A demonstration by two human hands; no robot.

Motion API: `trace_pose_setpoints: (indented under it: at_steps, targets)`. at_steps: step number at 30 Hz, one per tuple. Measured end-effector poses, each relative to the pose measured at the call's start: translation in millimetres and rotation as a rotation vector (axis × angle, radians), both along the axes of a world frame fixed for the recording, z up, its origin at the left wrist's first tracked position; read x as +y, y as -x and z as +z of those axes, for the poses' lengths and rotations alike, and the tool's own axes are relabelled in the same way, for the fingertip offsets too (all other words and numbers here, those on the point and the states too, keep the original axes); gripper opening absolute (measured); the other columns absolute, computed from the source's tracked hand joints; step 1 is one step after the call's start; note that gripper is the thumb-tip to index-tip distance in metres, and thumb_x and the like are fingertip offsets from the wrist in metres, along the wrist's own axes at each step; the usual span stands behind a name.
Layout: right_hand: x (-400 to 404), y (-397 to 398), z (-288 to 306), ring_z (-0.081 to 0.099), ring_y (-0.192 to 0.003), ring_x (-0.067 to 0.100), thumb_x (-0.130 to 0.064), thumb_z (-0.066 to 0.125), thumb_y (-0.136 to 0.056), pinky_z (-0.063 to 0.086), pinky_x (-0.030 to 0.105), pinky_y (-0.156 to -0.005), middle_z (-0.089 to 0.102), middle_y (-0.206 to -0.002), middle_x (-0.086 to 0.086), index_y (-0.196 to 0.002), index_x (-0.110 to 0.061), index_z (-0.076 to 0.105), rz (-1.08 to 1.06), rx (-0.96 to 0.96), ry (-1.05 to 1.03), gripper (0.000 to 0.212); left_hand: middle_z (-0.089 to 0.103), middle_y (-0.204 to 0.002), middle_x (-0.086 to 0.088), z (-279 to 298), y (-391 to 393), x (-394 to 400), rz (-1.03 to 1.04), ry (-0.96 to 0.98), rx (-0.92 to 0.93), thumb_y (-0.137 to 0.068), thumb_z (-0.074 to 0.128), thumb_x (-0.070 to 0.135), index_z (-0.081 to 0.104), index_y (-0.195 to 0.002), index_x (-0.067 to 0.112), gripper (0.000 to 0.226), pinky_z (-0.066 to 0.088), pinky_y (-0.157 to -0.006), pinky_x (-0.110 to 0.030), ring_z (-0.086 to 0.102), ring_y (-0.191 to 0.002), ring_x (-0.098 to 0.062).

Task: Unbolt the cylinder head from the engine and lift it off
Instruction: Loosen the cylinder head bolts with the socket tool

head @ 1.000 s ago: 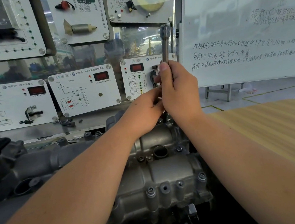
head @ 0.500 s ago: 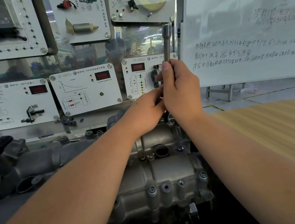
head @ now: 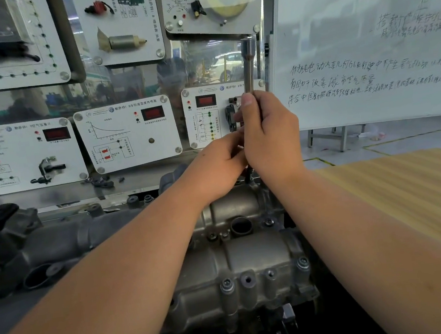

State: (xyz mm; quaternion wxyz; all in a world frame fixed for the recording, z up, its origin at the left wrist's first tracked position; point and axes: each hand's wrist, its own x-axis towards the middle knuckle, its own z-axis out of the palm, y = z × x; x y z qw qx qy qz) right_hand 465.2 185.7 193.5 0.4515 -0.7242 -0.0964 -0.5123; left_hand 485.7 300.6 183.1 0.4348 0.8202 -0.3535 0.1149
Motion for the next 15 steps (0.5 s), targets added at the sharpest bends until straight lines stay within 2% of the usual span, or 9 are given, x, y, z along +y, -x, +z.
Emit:
trace_pose_setpoints:
  at_steps: [3, 6, 10, 11, 13, 15]
  targets:
    - [-0.2, 0.1, -0.2, 0.064, -0.080, 0.000, -0.038, 0.053, -0.103, 0.044, 0.008, -0.065, 0.068, -0.085, -0.012, -0.118, -0.018, 0.057, 0.026, 0.007, -0.030, 0.026, 0.072, -0.091, 0.005, -0.1, -0.8, 0.2, -0.013, 0.021, 0.013, -0.101, 0.055, 0.022, 0.063, -0.113, 0.026, 0.015, 0.048, -0.055, -0.019, 0.065, -0.069, -0.002]
    - [-1.3, -0.5, -0.4, 0.062, -0.077, 0.003, -0.034, 0.055, -0.103, 0.042, 0.008, -0.064, 0.063, -0.083, -0.017, -0.109, -0.021, 0.053, 0.013, -0.002, -0.012, 0.015, 0.071, -0.088, 0.005, -0.7, -1.2, 0.1, -0.004, 0.024, 0.017, -0.100, 0.055, 0.023, 0.062, -0.112, 0.027, 0.014, 0.042, -0.052, -0.012, 0.063, -0.063, 0.003]
    - [-0.8, -0.9, -0.2, 0.061, -0.077, 0.009, -0.030, 0.045, -0.106, 0.041, 0.008, -0.065, 0.064, -0.085, -0.009, -0.108, -0.012, 0.063, -0.005, -0.006, 0.014, 0.026, 0.073, -0.093, 0.002, -0.5, 1.0, -0.7, -0.010, 0.016, -0.005, -0.103, 0.049, 0.029, 0.059, -0.102, 0.045, 0.020, 0.053, -0.064, -0.027, 0.066, -0.075, -0.008]
    - [-0.6, -1.0, -0.2, 0.060, -0.076, 0.008, -0.029, 0.043, -0.107, 0.040, 0.007, -0.066, 0.064, -0.085, -0.008, -0.107, -0.011, 0.064, -0.007, -0.004, 0.015, 0.028, 0.073, -0.093, 0.000, -0.1, 1.7, -0.6, -0.013, 0.011, -0.011, -0.104, 0.048, 0.029, 0.058, -0.099, 0.049, 0.023, 0.053, -0.064, -0.026, 0.065, -0.075, -0.010]
    - [-0.3, -1.1, -0.2, 0.059, -0.075, 0.005, -0.029, 0.042, -0.108, 0.041, 0.008, -0.066, 0.064, -0.084, -0.010, -0.106, -0.011, 0.064, -0.003, -0.001, 0.012, 0.028, 0.073, -0.089, 0.000, 0.0, 2.0, 0.0, -0.017, 0.005, -0.027, -0.104, 0.049, 0.028, 0.057, -0.098, 0.050, 0.025, 0.048, -0.056, -0.020, 0.064, -0.066, -0.007]
    - [-0.3, -0.9, -0.2, 0.061, -0.077, 0.005, -0.033, 0.045, -0.106, 0.043, 0.011, -0.067, 0.065, -0.085, -0.011, -0.110, -0.016, 0.061, 0.012, -0.001, 0.006, 0.024, 0.071, -0.085, 0.004, 0.1, 1.4, 0.1, -0.015, 0.007, -0.033, -0.103, 0.050, 0.023, 0.059, -0.104, 0.044, 0.022, 0.041, -0.050, -0.011, 0.060, -0.058, 0.002]
